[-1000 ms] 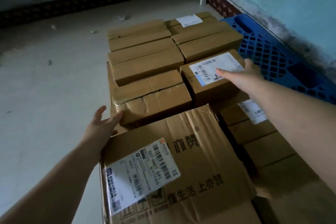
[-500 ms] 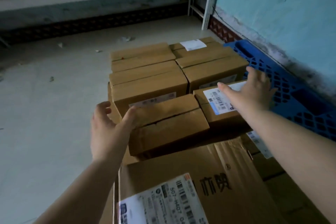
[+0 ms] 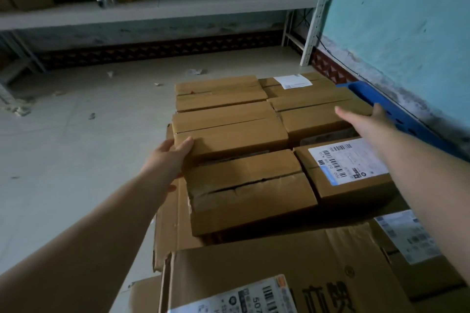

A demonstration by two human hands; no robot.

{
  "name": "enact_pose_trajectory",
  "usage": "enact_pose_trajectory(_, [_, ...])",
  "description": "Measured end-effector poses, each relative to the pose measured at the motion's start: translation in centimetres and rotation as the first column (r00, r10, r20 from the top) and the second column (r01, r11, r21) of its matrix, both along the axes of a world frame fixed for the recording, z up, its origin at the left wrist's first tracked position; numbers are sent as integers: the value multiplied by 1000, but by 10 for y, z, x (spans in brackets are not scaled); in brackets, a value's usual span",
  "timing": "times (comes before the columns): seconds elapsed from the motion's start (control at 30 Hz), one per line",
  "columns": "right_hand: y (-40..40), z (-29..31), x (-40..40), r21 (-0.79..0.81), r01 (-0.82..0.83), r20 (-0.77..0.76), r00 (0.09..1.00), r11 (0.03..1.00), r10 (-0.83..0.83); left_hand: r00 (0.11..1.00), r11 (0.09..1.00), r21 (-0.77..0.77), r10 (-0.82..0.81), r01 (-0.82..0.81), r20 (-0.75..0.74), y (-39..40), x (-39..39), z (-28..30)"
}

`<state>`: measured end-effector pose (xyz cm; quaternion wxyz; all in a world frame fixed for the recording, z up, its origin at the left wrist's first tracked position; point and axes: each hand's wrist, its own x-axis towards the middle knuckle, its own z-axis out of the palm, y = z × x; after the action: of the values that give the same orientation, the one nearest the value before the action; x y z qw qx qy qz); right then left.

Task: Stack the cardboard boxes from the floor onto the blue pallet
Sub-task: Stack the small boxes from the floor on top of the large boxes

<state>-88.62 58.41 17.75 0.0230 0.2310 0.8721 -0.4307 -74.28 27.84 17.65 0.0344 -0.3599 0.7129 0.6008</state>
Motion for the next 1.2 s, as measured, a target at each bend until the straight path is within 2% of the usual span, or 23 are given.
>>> enact_pose_trajectory(0.17, [12, -1, 9, 77, 54, -8, 999, 996, -54, 999, 999, -29, -29, 29, 18, 8, 14, 5])
enact_pose_trajectory(0.33, [19, 17, 19, 185, -14, 66, 998, 983, 2, 993, 994, -52, -97, 100, 63, 25, 21, 20])
enact_pose_trajectory(0.43, [13, 28, 35, 261, -54, 37, 998, 964, 46, 994, 989, -123, -80, 88, 70, 35, 25, 34])
enact_pose_trajectory(0.53, [5, 41, 60, 215, -89, 5, 996, 973, 90, 997, 989, -131, -60, 65, 46, 39, 35, 52])
enact_pose_trajectory(0.67, [-12, 70, 94, 192, -257, 118, 964, 947, 237, 997, 987, -148, -61, 66, 37, 28, 56, 75])
enact_pose_trajectory(0.83, [-29, 115, 142, 217, -343, 183, 934, 914, 307, 996, 990, -134, -29, 40, 86, 5, 95, 118])
enact_pose_trajectory(0.9, [-43, 135, 158, 151, -369, 197, 920, 917, 338, 995, 988, -146, -31, 44, 93, -9, 104, 131])
enact_pose_trajectory(1.0, [-77, 160, 165, 135, -395, 222, 906, 909, 360, 992, 980, -165, -94, 107, 87, -32, 90, 147])
enact_pose_trajectory(1.2, [-163, 165, 136, 144, -400, 206, 907, 905, 368, 927, 893, -271, -375, 360, -5, -71, 13, 151])
